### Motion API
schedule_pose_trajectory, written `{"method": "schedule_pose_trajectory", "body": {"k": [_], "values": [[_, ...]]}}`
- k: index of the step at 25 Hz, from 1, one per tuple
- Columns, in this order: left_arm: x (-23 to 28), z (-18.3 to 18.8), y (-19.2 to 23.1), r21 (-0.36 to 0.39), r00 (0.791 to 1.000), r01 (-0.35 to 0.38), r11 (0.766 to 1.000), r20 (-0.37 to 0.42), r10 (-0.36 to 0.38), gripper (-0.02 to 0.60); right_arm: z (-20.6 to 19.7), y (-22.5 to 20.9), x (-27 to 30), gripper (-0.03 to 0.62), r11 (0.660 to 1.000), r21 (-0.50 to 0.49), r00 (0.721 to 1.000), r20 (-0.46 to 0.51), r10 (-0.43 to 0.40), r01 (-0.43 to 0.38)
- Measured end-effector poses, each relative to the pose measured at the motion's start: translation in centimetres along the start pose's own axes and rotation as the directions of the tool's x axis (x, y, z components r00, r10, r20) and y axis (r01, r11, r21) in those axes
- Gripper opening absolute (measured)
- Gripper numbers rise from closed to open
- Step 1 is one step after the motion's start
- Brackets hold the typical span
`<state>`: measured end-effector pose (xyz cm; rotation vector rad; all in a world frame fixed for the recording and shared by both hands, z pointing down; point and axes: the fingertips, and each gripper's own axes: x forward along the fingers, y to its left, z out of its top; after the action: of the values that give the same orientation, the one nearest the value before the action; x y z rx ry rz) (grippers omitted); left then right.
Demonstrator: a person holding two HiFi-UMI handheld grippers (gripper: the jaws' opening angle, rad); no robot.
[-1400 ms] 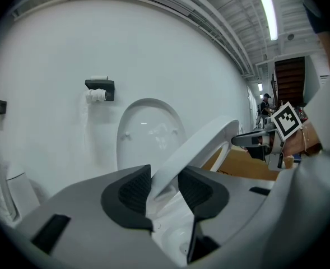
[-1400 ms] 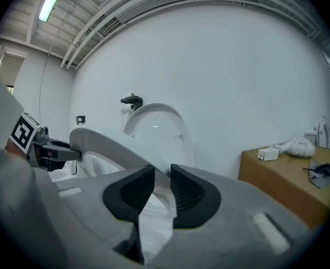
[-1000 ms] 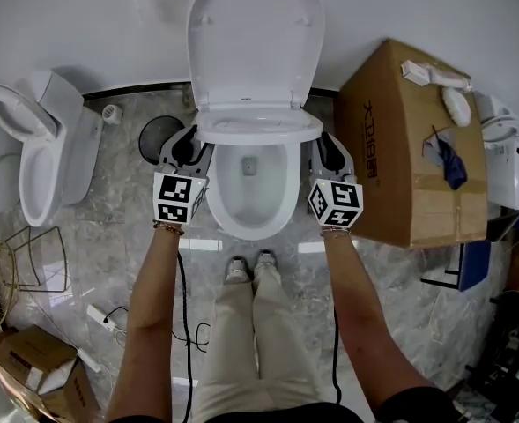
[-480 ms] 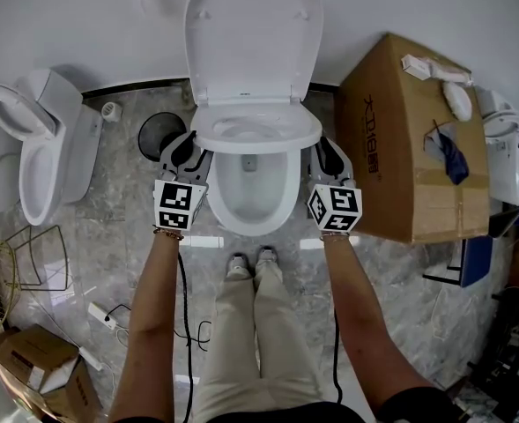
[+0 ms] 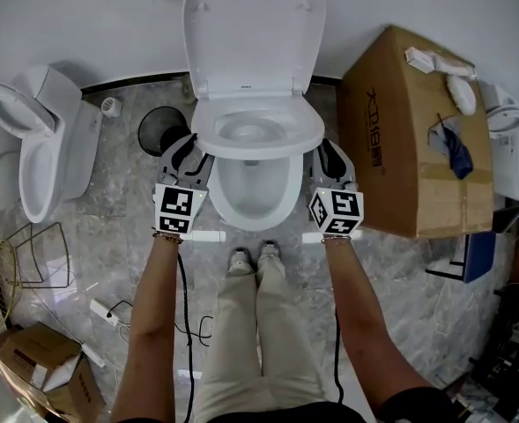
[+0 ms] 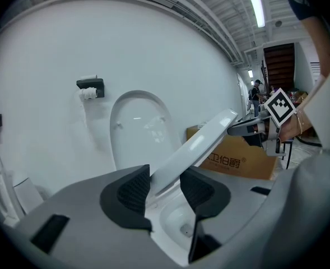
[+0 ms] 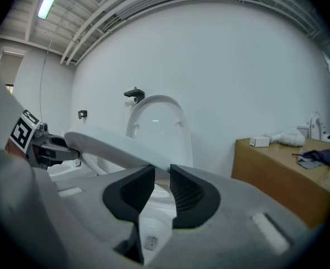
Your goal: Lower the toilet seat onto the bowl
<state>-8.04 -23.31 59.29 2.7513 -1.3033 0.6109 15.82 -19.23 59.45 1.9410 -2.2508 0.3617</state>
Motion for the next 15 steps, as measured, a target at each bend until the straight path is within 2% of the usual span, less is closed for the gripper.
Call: {"method": "schedule_pose_trajectory", "body": {"k": [5, 13, 15], "values": [[-0.3, -0.8, -0.5, 0.016, 1.000, 0.005, 1.000, -0.015, -0.005, 0.164, -0.9, 0.2, -0.5, 0.081, 1.000, -0.012, 1.000, -0.022, -0.004, 0.003], [-0.9, -2.3, -1.5, 0.061, 0.998, 0.030, 0.998, -0.056, -0.026, 0.167, -3.1, 0.6, -2.0, 0.094, 0.999, -0.017, 0.993, -0.110, 0.044, -0.046], [-1.0, -2.5, -1.7, 0.068, 0.998, 0.032, 0.997, -0.060, -0.028, 0.167, -3.8, 0.6, -2.6, 0.100, 0.998, 0.026, 0.990, -0.129, 0.065, -0.063]]}}
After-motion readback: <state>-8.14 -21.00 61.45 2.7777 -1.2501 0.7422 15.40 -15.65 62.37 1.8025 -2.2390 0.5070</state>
